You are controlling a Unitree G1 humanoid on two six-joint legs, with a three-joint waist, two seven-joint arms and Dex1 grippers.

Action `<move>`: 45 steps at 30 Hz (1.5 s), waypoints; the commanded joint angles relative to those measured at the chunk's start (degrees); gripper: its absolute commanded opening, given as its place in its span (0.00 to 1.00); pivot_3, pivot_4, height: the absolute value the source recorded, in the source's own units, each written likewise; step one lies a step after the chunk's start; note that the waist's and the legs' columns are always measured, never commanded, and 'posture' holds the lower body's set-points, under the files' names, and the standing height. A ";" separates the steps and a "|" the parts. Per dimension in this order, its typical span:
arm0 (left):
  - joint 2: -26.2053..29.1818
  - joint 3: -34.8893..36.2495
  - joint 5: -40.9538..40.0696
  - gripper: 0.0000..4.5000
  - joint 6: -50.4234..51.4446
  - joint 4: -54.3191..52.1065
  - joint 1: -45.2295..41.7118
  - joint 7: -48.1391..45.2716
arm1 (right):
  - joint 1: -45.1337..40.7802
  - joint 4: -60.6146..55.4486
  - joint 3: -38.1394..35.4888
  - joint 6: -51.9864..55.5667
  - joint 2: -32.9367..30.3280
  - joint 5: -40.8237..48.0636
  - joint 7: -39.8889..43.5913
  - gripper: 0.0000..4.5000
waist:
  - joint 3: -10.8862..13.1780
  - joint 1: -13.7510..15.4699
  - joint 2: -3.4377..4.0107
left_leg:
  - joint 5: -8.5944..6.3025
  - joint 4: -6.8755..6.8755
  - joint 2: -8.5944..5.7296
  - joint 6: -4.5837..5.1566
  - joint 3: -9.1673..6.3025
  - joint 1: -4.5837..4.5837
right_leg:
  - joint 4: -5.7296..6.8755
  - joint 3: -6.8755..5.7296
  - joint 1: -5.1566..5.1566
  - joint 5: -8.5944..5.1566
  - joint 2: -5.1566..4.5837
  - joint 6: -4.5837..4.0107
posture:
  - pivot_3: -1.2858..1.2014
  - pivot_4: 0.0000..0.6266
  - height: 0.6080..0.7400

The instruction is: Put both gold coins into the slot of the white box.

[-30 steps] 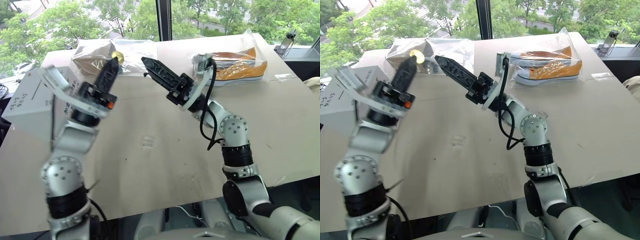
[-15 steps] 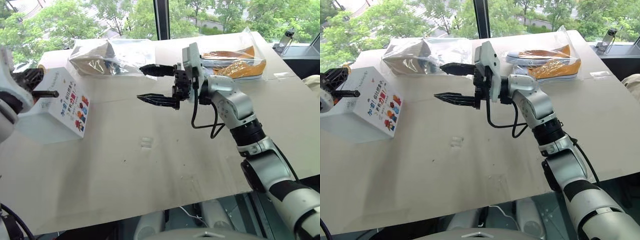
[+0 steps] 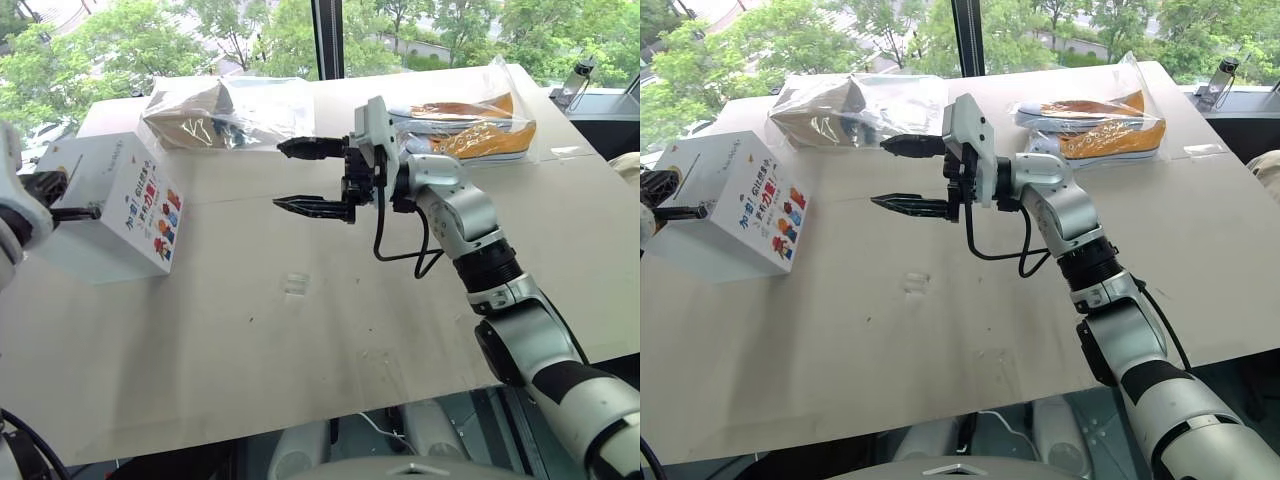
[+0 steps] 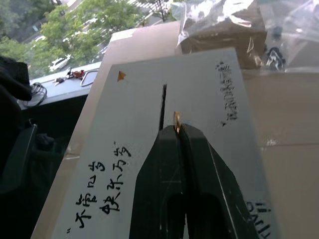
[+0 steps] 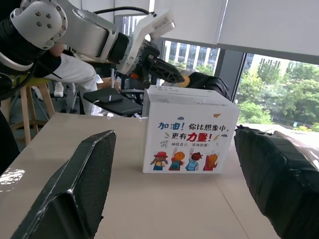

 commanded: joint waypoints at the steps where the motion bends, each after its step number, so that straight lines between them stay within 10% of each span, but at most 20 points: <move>1: -0.05 0.25 3.43 0.00 -2.01 1.67 -0.78 -2.19 | -0.65 -1.48 -1.50 -0.84 0.67 0.04 -0.55 0.90 | 0.00 0.00 -0.01 | 0.00 0.00 0.00 0.00 0.00 0.00 | 0.00 0.00 0.00 0.00 0.00 0.00 | 0.52 0.24 1.00; 17: -4.40 -2.03 11.71 0.00 -4.33 6.74 0.70 -10.00 | 0.68 -2.29 -1.85 -1.25 1.27 -1.13 -2.26 0.90 | -0.05 -0.07 0.07 | 0.00 0.00 -0.01 0.00 0.05 0.10 | 0.13 0.06 0.01 0.00 -0.02 -0.01 | 0.52 0.24 1.00; 24: -4.14 -3.75 20.11 0.53 -13.12 8.18 2.47 -10.78 | 1.23 -2.59 -2.21 -2.12 1.40 -1.57 -2.99 0.92 | -0.06 0.03 0.10 | 0.01 0.01 -0.03 0.00 0.03 0.10 | 0.15 0.05 0.02 0.01 -0.04 -0.01 | 0.52 0.24 1.00; 28: -7.22 -2.70 21.39 0.53 -22.17 5.41 5.47 -15.27 | 2.98 -4.01 -2.97 -2.37 1.11 -1.54 -4.52 0.92 | -0.07 0.05 0.11 | 0.01 0.01 -0.04 0.00 0.05 0.10 | 0.14 0.07 0.02 0.01 -0.07 -0.01 | 0.52 0.24 1.00; 35: -20.56 1.08 0.35 0.53 -21.78 -17.81 10.53 -24.63 | 18.65 -15.14 -4.64 2.33 -7.25 -0.71 -5.31 0.92 | -0.19 1.01 -0.09 | -0.03 0.20 -0.06 0.05 -0.08 -0.22 | -0.15 -0.15 0.08 0.02 -0.21 0.02 | 0.52 0.24 1.00; 45: -31.99 -17.01 17.60 0.53 -40.08 -21.52 39.42 -31.22 | 42.60 -16.59 -7.45 -6.74 -18.26 -7.06 -8.17 0.92 | -0.19 0.41 0.03 | -0.18 -0.02 0.09 0.33 0.29 0.17 | 0.05 0.17 0.15 -0.01 0.02 -0.02 | 0.52 0.24 1.00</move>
